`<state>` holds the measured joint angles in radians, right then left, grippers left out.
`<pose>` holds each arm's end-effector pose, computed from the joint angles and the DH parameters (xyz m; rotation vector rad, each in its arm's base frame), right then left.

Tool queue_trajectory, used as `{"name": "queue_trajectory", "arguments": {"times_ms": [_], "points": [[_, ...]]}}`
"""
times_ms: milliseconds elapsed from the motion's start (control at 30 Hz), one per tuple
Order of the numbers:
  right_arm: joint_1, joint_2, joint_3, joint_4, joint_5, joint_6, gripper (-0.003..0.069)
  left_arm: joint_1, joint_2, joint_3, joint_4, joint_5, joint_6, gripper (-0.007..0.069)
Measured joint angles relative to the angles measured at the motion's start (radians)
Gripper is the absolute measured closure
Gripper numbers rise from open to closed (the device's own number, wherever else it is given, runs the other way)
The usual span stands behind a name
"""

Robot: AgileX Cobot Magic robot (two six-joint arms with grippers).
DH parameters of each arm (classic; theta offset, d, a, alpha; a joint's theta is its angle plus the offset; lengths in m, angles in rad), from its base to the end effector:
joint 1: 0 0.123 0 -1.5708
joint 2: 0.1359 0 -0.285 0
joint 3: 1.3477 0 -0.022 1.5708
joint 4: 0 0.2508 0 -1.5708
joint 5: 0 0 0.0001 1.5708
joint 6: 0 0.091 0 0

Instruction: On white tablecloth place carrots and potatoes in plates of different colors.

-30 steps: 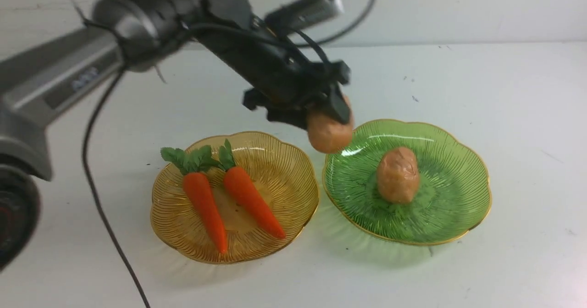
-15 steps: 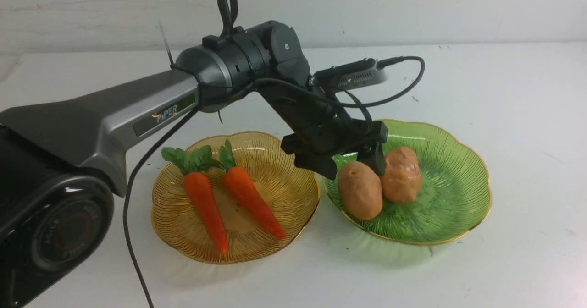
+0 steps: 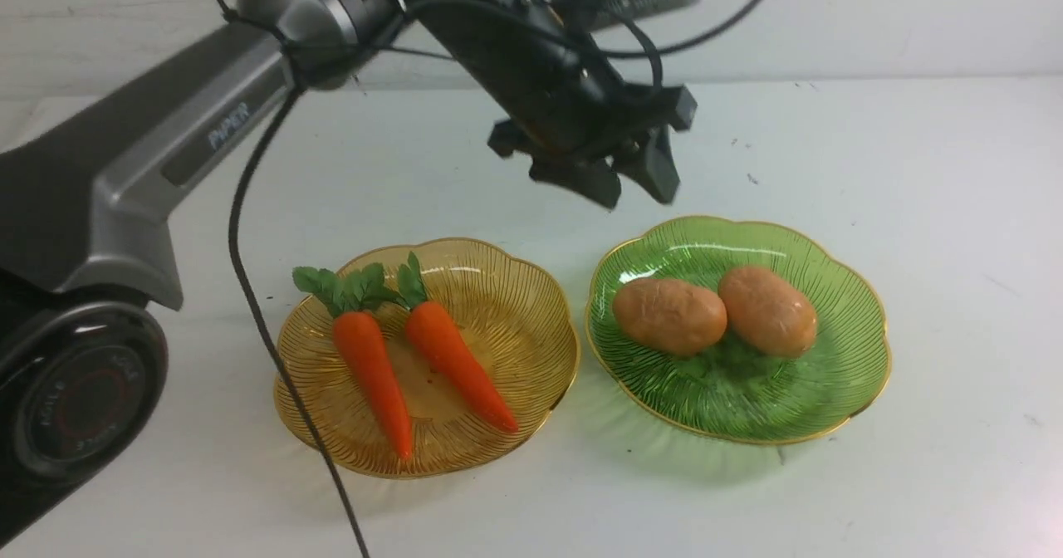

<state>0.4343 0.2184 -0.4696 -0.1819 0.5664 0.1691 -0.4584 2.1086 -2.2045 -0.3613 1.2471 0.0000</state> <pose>0.0494 0.0131 0.3060 -0.3051 1.7702 0.2351 0.4021 -0.2325 0.3389 0.5706 2.6012 -0.6447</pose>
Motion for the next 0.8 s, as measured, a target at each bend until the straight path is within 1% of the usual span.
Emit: {"name": "queue_trajectory", "arguments": {"times_ms": [100,167,333,433,667,733,800], "points": [[0.000,0.000,0.089,-0.012,-0.201,0.000,0.0674,-0.004,0.000,0.000,0.000,0.001,0.000,0.0628],[0.000,0.000,0.127,-0.035,-0.300,0.000,0.0674,-0.004,0.000,0.000,0.000,0.001,0.000,0.0628],[0.000,0.000,0.162,-0.081,-0.446,0.000,0.0674,-0.005,0.000,0.000,0.000,0.001,0.000,0.0628],[0.000,0.000,0.172,-0.101,-0.479,0.000,0.0674,-0.006,0.000,0.000,0.000,0.001,0.000,0.0628],[0.000,0.000,0.175,-0.108,-0.472,0.000,0.0674,-0.007,0.000,0.000,0.018,0.001,0.000,0.0628],[0.000,0.000,0.175,-0.108,-0.468,0.000,0.0674,-0.007,0.000,0.000,0.042,0.001,0.000,0.0628],[0.000,0.000,0.175,-0.108,-0.468,0.000,0.0674,-0.008,-0.001,0.000,0.104,0.001,0.000,0.0628]]}}
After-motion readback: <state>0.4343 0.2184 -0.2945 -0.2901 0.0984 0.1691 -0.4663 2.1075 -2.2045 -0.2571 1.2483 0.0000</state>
